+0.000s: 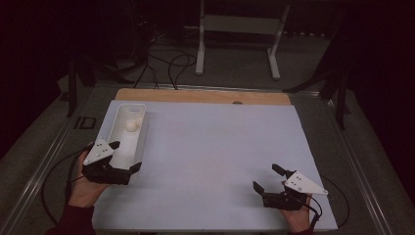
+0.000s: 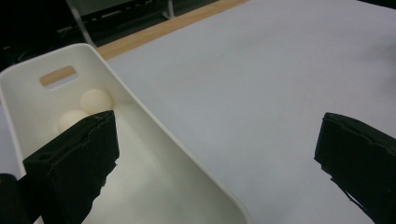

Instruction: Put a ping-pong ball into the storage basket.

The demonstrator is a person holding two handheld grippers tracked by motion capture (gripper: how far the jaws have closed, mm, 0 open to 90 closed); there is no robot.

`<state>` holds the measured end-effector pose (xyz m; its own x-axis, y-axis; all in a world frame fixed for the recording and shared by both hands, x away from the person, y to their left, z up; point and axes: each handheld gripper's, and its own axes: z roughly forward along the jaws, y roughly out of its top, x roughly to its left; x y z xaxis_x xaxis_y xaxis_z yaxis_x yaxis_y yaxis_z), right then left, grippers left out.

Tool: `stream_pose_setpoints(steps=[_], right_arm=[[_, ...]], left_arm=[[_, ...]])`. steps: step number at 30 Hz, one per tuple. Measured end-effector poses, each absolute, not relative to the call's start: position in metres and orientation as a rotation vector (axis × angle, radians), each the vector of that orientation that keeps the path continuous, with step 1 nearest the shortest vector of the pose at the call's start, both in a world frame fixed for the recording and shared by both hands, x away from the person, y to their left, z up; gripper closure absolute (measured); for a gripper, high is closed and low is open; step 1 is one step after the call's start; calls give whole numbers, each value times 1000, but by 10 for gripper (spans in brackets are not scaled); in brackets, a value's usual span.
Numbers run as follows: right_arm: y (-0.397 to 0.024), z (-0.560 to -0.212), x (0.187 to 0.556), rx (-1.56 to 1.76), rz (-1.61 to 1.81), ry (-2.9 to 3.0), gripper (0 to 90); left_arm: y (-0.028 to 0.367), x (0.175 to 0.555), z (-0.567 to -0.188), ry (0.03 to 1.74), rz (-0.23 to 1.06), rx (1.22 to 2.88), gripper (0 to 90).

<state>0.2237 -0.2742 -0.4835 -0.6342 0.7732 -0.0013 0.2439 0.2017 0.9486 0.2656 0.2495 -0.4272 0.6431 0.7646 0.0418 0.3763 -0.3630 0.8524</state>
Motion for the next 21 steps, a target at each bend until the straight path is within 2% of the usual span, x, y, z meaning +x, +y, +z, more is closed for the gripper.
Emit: stream_pose_setpoints(steps=[21], right_arm=[[-271,-481,226,929,1450,1997,79]], left_arm=[[252,251,-453,848,516,1859,16]])
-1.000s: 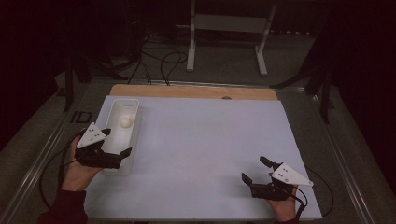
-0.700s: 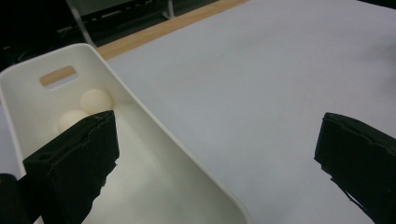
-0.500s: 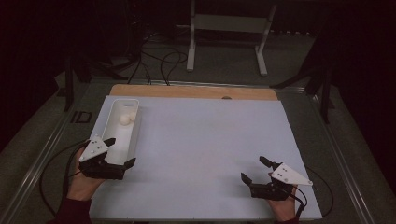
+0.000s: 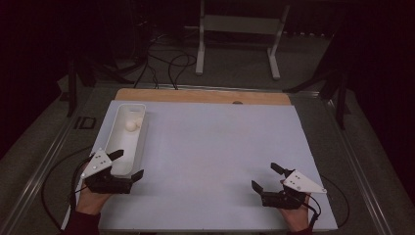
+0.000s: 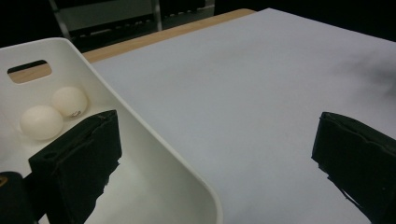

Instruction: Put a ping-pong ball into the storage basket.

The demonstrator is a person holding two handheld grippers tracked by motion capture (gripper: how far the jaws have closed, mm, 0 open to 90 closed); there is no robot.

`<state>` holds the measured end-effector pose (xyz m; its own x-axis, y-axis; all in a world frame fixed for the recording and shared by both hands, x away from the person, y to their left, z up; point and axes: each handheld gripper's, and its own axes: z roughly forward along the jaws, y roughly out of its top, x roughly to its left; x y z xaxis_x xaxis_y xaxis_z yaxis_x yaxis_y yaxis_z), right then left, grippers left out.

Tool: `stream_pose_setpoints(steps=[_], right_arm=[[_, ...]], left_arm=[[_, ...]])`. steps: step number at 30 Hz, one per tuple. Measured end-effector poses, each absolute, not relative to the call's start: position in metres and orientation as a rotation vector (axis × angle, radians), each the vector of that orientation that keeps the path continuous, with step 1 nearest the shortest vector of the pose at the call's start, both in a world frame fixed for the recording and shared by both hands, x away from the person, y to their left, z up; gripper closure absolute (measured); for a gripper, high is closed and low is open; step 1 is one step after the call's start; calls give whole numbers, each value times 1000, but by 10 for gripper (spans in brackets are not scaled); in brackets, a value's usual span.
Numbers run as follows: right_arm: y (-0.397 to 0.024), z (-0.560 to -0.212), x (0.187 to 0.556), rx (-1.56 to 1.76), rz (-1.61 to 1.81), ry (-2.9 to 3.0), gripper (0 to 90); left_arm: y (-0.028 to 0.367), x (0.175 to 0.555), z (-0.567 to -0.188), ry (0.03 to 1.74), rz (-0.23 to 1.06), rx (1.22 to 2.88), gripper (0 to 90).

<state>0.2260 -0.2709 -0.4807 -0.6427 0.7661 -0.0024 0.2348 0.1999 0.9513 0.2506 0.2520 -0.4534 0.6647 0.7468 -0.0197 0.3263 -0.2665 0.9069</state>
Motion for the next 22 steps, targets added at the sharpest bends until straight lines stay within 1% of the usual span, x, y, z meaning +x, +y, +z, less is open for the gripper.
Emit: stream_pose_setpoints(steps=[6,22], right_arm=[[-272,-479,227,925,1457,1990,78],[-271,-479,227,925,1453,1992,79]], left_arm=[[252,249,-458,851,513,1868,0],[254,249,-464,870,527,1877,0]])
